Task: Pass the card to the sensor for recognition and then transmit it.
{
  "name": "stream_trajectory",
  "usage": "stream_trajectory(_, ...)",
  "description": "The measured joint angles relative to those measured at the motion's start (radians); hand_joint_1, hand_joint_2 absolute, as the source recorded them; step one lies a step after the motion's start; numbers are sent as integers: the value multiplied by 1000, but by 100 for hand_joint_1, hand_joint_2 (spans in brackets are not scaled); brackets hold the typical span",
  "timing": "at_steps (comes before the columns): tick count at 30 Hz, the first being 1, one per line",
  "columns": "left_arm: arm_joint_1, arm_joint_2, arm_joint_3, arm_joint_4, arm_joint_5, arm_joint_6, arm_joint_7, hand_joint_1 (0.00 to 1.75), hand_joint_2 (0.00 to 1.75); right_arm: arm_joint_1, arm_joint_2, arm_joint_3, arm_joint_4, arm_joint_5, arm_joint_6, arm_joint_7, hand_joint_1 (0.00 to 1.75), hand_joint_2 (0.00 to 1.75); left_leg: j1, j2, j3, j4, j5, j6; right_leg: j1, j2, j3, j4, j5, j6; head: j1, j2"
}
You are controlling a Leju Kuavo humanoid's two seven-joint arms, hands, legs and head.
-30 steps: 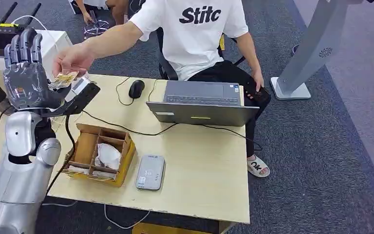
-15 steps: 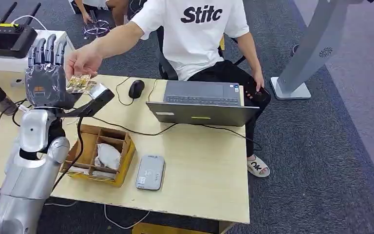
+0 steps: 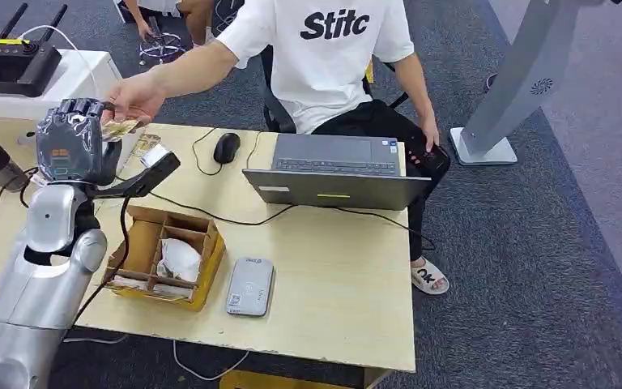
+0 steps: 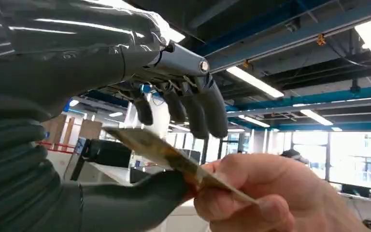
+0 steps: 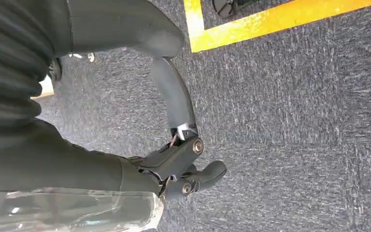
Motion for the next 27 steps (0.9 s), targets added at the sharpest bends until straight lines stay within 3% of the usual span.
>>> stream_trajectory(16, -2, 40, 2, 90, -8, 36, -1, 175, 175, 1, 0, -12, 0, 5, 0, 0, 0, 175, 0, 0, 0, 0, 0, 0, 0, 0, 0, 0, 0, 0, 0, 0)
stream_trajectory(27, 4, 25, 2, 93, 0, 41, -53, 175, 175, 0, 0, -21, 0, 15, 0, -3, 0, 175, 0, 0, 0, 0, 0, 0, 0, 0, 0, 0, 0, 0, 0, 0)
